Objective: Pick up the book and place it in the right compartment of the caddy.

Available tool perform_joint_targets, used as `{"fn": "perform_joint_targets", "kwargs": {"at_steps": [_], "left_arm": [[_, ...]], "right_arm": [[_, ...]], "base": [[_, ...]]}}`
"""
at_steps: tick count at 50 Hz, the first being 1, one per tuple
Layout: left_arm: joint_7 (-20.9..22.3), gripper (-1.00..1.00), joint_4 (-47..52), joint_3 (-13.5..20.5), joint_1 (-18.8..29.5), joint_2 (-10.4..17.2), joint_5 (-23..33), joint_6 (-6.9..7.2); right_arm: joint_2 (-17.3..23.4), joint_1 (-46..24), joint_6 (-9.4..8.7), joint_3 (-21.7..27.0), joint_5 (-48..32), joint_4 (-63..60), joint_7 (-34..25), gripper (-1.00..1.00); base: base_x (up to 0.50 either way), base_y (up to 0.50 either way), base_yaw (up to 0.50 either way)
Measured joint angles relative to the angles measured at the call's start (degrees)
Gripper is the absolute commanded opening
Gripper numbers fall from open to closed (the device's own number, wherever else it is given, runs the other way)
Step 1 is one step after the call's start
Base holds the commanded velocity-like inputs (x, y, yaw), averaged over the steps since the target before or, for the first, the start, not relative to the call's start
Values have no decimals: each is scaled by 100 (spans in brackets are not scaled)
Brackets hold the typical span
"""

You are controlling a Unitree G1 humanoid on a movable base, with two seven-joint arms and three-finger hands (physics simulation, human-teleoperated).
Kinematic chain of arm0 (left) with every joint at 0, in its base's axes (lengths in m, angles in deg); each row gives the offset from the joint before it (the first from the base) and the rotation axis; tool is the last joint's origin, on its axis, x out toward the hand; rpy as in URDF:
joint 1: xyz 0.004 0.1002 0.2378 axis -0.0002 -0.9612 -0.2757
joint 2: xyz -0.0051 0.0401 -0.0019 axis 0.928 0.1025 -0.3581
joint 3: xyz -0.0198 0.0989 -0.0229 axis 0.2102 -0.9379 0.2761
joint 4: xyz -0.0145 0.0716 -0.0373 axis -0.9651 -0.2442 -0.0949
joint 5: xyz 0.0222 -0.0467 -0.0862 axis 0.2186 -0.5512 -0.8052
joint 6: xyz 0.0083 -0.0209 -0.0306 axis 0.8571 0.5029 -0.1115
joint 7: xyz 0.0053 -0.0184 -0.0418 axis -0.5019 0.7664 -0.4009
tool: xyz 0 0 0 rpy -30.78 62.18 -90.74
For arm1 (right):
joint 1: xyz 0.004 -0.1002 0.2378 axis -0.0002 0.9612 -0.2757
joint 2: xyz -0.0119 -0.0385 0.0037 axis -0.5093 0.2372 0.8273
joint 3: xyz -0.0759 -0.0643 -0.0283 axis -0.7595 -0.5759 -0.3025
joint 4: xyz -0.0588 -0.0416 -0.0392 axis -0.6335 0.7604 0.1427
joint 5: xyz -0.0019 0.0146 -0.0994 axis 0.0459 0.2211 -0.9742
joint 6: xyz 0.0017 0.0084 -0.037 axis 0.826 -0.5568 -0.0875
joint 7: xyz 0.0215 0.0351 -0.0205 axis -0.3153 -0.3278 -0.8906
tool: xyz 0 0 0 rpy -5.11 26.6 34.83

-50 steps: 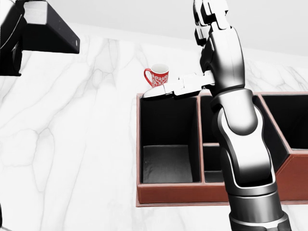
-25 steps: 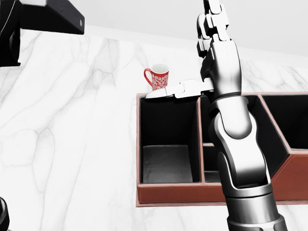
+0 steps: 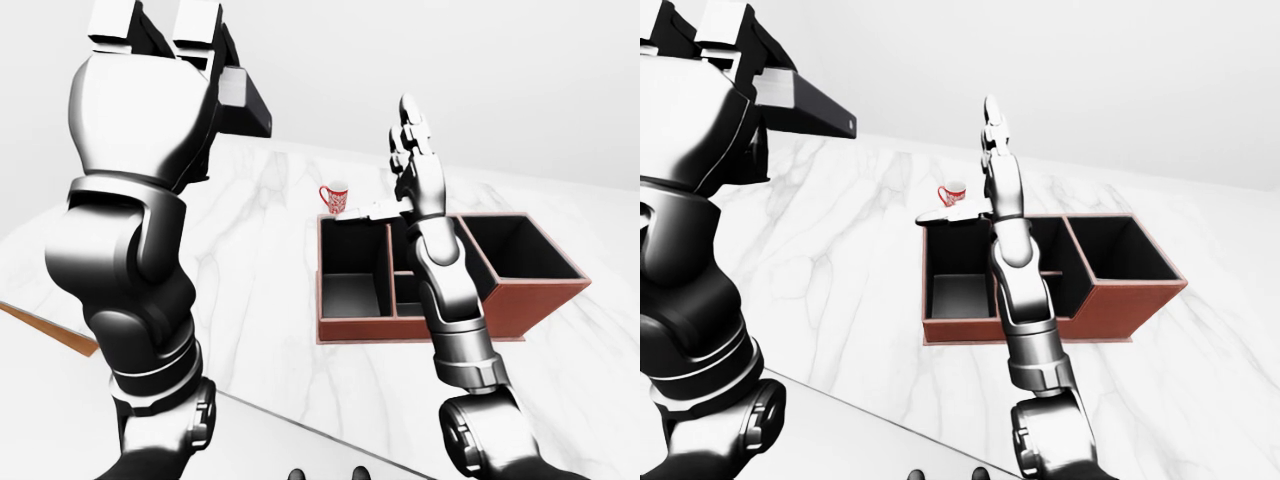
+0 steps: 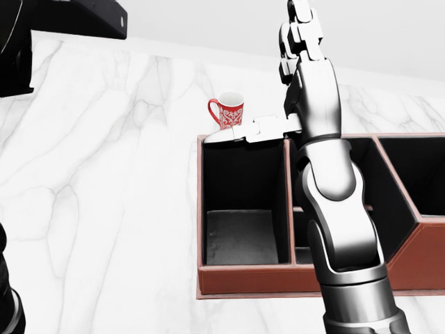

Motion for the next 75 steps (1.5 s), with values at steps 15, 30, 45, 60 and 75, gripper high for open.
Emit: {"fn": "perform_joint_targets", "kwargs": {"at_steps": [15, 30, 45, 60, 75], "left_arm": [[0, -100, 202, -97, -3, -248, 193, 0], [0, -100, 298, -173, -15, -438, 335, 0], [0, -100, 429, -250, -46, -615, 481, 0], [0, -100, 619, -417, -104, -959, 732, 0], [0, -100, 808, -579, -325, -1295, 906, 0]], "right_arm": [[-166, -51, 0, -107, -112, 137, 85, 100], [-310, -47, 0, -200, -180, 10, 116, 100], [-413, -98, 0, -269, -221, -95, 132, 100], [-460, -155, 0, -300, -236, -101, 136, 100], [-549, -216, 0, -379, -356, -213, 118, 100]], "base": [[0, 0, 0], [0, 0, 0], [0, 0, 0], [0, 0, 0], [0, 0, 0]]}}
